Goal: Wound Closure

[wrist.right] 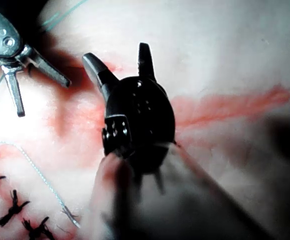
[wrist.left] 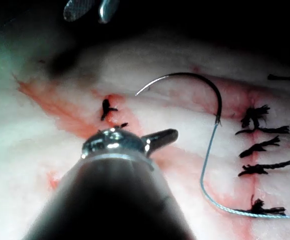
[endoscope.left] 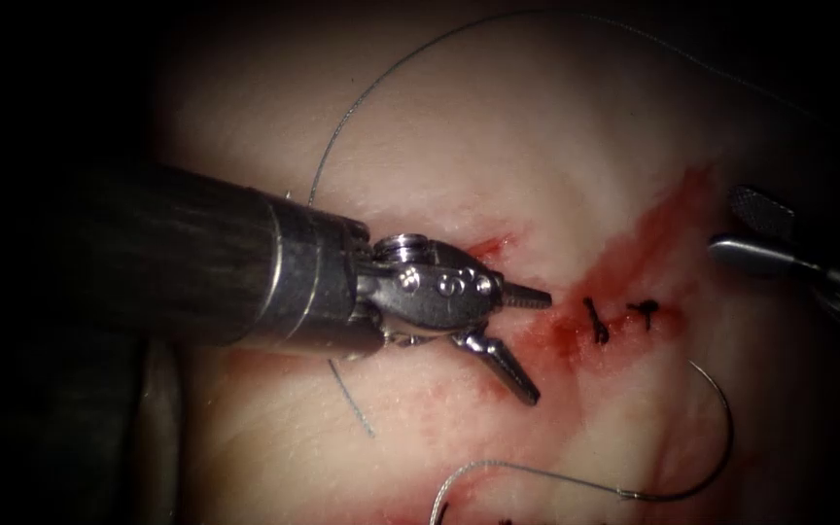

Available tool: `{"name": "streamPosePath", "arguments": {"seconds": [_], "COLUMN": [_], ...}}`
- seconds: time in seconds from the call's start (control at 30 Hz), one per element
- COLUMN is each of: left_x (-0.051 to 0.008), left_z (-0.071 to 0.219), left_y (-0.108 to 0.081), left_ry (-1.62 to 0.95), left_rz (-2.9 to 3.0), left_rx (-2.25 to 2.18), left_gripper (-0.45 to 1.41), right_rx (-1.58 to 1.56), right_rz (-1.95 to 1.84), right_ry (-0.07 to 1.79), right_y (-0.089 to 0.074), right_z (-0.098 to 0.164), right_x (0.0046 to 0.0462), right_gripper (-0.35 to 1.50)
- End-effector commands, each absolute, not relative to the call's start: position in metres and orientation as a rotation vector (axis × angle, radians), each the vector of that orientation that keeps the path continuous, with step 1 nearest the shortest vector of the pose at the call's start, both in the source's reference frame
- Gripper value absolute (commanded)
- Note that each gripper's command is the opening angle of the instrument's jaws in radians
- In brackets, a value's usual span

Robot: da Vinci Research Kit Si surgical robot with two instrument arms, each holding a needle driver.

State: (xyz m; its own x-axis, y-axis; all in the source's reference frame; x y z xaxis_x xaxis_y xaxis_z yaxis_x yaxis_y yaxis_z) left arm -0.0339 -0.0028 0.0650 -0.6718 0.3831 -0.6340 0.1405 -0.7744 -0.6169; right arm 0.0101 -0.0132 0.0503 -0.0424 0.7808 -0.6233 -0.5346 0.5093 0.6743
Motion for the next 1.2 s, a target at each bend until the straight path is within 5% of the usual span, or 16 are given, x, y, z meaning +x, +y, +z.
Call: {"name": "streamPosePath", "arguments": {"seconds": [0.03,0.33,0.6,0.83,1.2], "left_x": [-0.0355,-0.0437,-0.0474,-0.0488,-0.0508], "left_z": [0.066,0.070,0.073,0.076,0.077], "left_y": [-0.004,-0.006,-0.002,-0.002,-0.004], "left_ry": [-1.021,-1.124,-0.754,-0.583,-0.608], "left_rz": [2.579,2.632,3.161,3.404,3.398], "left_rx": [-1.194,-1.140,-1.350,-1.447,-1.625], "left_gripper": [0.30,0.22,0.47,0.91,0.74], "right_rx": [0.257,0.256,0.253,0.257,0.255], "right_rz": [1.080,1.078,1.070,1.071,1.066], "right_ry": [1.208,1.207,1.206,1.204,1.204], "right_y": [-0.013,-0.013,-0.013,-0.013,-0.013], "right_z": [0.050,0.050,0.050,0.050,0.050], "right_x": [0.0113,0.0111,0.0107,0.0105,0.0104], "right_gripper": [0.71,0.69,0.71,0.74,0.74]}}
